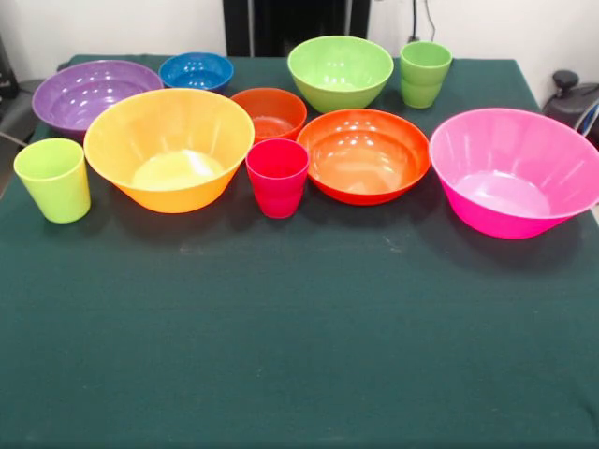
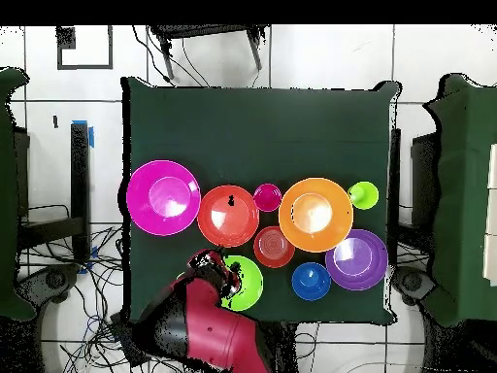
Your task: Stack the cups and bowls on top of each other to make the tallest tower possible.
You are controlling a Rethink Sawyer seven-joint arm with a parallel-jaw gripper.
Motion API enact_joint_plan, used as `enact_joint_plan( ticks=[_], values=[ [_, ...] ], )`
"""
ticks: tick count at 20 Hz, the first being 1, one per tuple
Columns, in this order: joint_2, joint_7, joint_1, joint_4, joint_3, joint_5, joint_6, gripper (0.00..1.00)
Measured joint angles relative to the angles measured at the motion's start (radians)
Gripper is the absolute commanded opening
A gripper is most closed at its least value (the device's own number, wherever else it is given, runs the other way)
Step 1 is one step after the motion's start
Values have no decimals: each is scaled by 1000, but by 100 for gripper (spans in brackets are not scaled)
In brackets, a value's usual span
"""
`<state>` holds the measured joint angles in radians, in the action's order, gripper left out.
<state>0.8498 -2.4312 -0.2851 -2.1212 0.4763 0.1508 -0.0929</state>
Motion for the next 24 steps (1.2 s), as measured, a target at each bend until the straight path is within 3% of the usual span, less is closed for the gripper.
enact_joint_plan(
  ticks=[12,24],
  values=[
    [-92,0,132,-2,0,-88,161,100],
    [-142,0,168,-22,-1,-155,247,100]
  ],
)
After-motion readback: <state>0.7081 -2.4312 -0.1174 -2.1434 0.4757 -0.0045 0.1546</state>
